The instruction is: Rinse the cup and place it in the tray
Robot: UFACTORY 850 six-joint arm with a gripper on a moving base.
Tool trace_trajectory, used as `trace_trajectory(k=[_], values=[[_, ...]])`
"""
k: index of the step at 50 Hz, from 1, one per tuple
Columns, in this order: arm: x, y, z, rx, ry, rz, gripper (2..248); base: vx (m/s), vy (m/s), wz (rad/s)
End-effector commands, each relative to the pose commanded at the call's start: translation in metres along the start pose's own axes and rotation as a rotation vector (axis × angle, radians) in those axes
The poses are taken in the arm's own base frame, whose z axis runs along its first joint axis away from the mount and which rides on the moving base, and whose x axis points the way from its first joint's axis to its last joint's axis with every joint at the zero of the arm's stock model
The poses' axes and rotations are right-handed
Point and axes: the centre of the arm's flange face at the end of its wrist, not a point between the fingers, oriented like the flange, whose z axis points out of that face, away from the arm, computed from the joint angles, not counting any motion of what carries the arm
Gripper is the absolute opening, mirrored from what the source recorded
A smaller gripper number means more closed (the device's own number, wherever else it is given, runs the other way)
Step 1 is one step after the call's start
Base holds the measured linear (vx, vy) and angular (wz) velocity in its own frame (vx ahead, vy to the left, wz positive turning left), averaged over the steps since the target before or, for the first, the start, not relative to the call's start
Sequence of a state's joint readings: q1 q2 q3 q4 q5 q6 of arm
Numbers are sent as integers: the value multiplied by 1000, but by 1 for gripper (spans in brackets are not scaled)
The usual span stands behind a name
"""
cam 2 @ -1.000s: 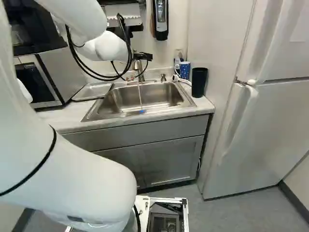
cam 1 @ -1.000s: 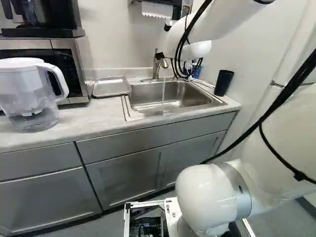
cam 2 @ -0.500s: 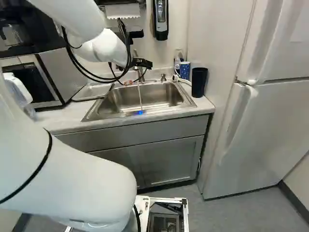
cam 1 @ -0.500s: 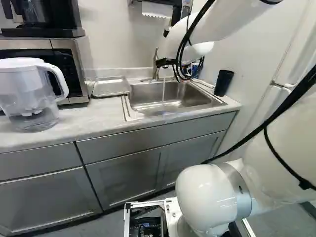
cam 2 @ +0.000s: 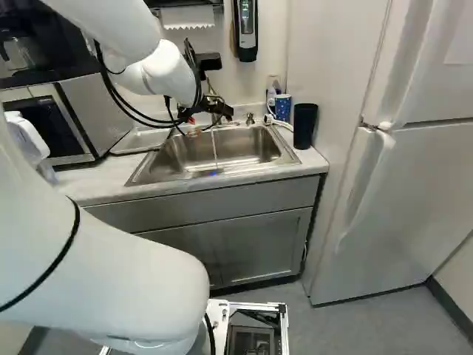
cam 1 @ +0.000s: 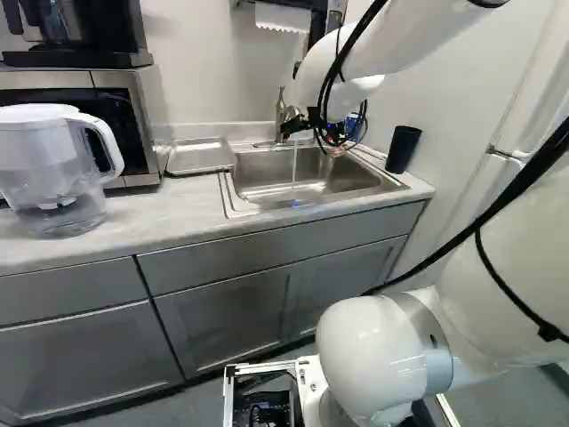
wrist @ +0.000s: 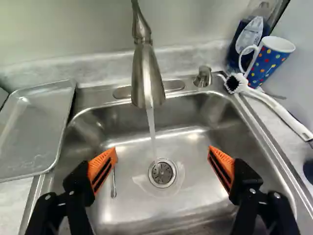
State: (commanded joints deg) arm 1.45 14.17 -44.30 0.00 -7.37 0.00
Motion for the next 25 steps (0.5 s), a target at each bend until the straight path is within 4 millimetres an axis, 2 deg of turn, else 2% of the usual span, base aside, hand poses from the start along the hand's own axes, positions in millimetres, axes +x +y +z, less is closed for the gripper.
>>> trace_trajectory(k=[25], values=[[-19,0,-2,0,-209,0,247,0,0,0]])
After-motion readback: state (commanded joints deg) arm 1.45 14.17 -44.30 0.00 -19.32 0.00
